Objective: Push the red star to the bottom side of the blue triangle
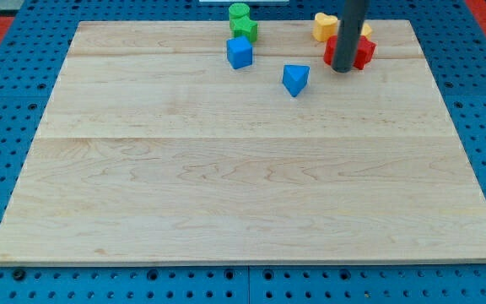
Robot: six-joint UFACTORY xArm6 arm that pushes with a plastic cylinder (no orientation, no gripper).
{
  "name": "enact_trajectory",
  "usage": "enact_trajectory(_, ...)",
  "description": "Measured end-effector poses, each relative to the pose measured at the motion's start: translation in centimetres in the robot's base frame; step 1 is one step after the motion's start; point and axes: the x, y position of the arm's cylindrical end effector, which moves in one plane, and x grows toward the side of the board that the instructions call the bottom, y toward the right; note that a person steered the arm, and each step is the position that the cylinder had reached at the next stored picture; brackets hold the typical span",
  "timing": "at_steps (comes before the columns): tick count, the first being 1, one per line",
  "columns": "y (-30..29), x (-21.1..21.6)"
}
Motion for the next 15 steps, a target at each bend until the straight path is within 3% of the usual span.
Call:
enact_trajectory(2,-11.3,1.4)
enact_trajectory(3,-13.5,1.2)
enact_trajectory(4,-7.5,2.7)
enact_trajectory(6,12.7,-2.0)
enact_trajectory(7,13.4,-6.3)
enact_trajectory(8,7.5,-7.1)
enact_trajectory(10,1.2,-3.3)
enact_trajectory(15,-0.9,0.2)
